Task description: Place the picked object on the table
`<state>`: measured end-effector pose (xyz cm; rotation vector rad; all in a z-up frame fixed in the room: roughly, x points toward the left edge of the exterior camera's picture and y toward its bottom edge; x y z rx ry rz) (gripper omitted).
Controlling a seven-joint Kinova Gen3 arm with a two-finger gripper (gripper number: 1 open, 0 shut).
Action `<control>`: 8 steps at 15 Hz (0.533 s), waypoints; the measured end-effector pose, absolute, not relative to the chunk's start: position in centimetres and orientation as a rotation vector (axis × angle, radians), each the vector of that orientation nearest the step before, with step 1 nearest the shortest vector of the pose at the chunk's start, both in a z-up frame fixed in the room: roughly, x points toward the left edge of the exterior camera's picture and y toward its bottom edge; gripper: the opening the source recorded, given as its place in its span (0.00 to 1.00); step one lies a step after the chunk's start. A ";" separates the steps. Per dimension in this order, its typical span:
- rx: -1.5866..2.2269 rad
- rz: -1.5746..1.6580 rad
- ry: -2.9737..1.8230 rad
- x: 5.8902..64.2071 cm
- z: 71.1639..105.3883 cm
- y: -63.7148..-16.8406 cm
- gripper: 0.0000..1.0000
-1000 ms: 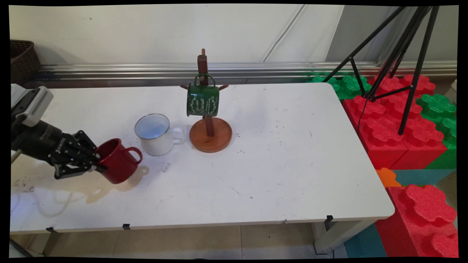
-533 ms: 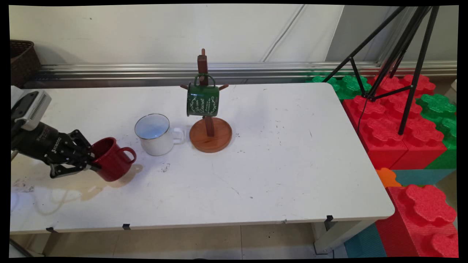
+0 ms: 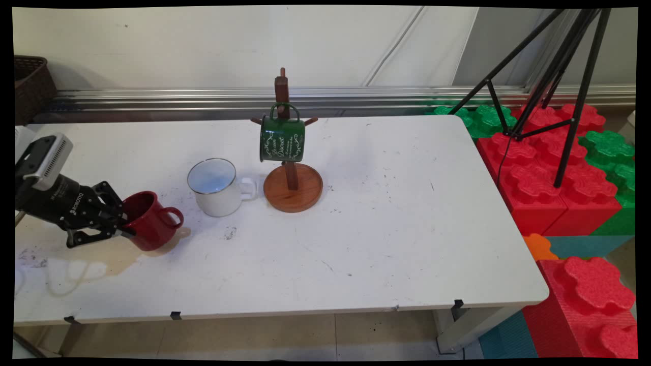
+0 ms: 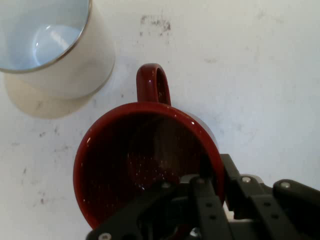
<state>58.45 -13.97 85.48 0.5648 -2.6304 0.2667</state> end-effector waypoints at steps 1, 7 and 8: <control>0.558 0.272 -2.640 58.6 85.3 -14.0 0.00; 0.524 0.296 -2.687 58.8 84.3 -14.3 0.00; 0.520 0.300 -2.693 58.8 84.2 -14.3 0.00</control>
